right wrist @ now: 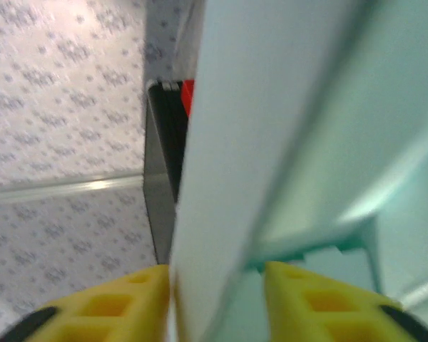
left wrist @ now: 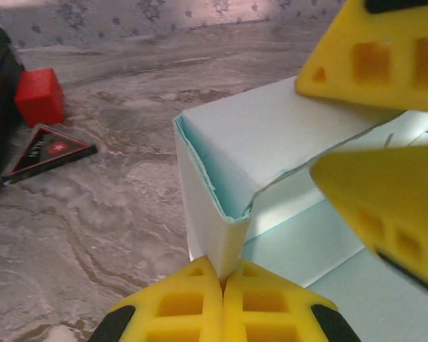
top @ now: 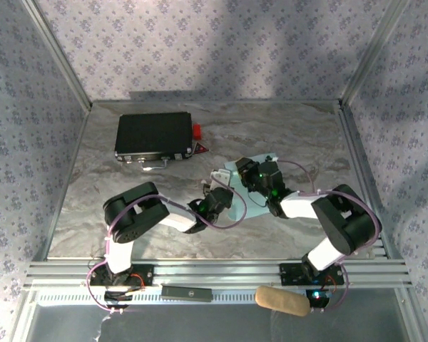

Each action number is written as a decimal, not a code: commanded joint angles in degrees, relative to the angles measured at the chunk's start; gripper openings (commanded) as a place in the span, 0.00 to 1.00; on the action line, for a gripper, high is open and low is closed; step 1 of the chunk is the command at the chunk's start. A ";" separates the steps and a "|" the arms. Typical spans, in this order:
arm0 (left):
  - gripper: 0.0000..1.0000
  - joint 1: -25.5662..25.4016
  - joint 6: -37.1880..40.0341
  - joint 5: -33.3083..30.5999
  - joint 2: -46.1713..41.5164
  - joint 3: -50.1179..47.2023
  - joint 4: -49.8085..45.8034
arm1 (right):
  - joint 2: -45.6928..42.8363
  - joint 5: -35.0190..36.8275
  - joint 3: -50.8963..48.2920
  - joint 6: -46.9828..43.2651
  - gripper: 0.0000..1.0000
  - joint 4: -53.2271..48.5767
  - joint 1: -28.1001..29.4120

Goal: Fold the paper box

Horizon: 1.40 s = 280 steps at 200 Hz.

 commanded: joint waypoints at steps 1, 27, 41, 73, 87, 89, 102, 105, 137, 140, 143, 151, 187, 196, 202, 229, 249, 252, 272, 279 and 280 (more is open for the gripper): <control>0.00 -0.29 0.02 -2.63 -0.87 1.34 -1.95 | -6.08 0.57 -0.17 0.01 0.55 -6.71 0.21; 0.00 -0.29 2.48 -2.17 -2.58 0.25 -3.01 | -14.42 2.92 1.43 -2.86 0.65 -18.90 -0.09; 0.00 -0.06 3.96 -1.56 -3.50 -1.05 -3.16 | -17.91 3.80 0.73 -3.67 0.67 -20.75 -0.36; 0.00 1.08 6.80 1.95 -5.01 -3.24 -3.28 | -20.04 3.98 -0.15 -2.75 0.69 -22.49 -0.97; 0.00 1.59 7.05 2.86 -5.28 -3.44 -3.65 | -18.02 3.42 -1.16 -1.15 0.68 -19.57 -0.97; 0.00 1.63 7.08 2.91 -5.29 -3.39 -3.77 | -17.67 3.40 -1.37 -0.93 0.68 -18.90 -0.96; 0.00 1.86 7.11 3.26 -5.21 -3.19 -4.24 | -15.47 3.34 -2.66 0.73 0.66 -14.82 -1.00; 0.00 1.90 7.10 3.35 -5.17 -3.19 -4.32 | -15.04 3.36 -3.04 1.03 0.66 -13.93 -0.97; 0.00 2.25 6.57 3.78 -4.53 -2.66 -4.77 | -13.85 5.17 -5.09 3.15 0.64 -10.16 -0.36; 0.00 2.26 6.57 3.81 -4.51 -2.62 -4.71 | -13.92 5.55 -5.23 3.11 0.64 -10.08 -0.21; 0.00 2.25 6.52 3.81 -4.51 -2.61 -4.69 | -14.00 5.97 -5.37 2.97 0.64 -10.04 -0.22; 0.00 2.25 6.48 3.81 -4.43 -2.70 -4.58 | -14.16 6.72 -5.40 2.89 0.64 -10.10 -0.30; 0.00 2.34 6.55 3.46 -4.76 -2.68 -4.86 | -13.09 6.88 -6.37 4.98 0.60 -7.52 -0.82; 0.00 2.47 6.65 3.61 -4.78 -2.66 -4.70 | -13.69 7.89 -6.48 4.95 0.61 -8.39 -0.56; 0.00 2.41 6.74 3.79 -4.77 -2.51 -4.64 | -13.83 8.13 -6.07 4.57 0.61 -9.34 -0.63; 0.00 2.58 6.74 4.17 -4.38 -2.61 -4.35 | -8.89 6.86 -4.29 4.59 0.52 -5.89 -2.00; 0.00 3.06 6.83 5.80 -4.07 -3.23 -3.11 | -3.22 4.78 -2.37 6.25 0.40 -2.16 -3.24; 0.00 3.23 6.83 6.42 -4.00 -3.43 -2.77 | -2.53 4.62 -2.14 6.57 0.38 -1.65 -3.32; 0.00 4.62 6.64 11.38 -3.65 -5.48 2.28 | 0.53 3.89 -0.63 8.18 0.28 -1.41 -3.63; 0.00 5.28 6.73 13.58 -3.50 -6.31 4.39 | 0.97 3.72 -0.02 8.56 0.24 -2.67 -3.65; 0.00 5.39 6.74 13.84 -3.48 -6.39 4.51 | 0.97 3.70 0.05 8.56 0.22 -2.88 -3.62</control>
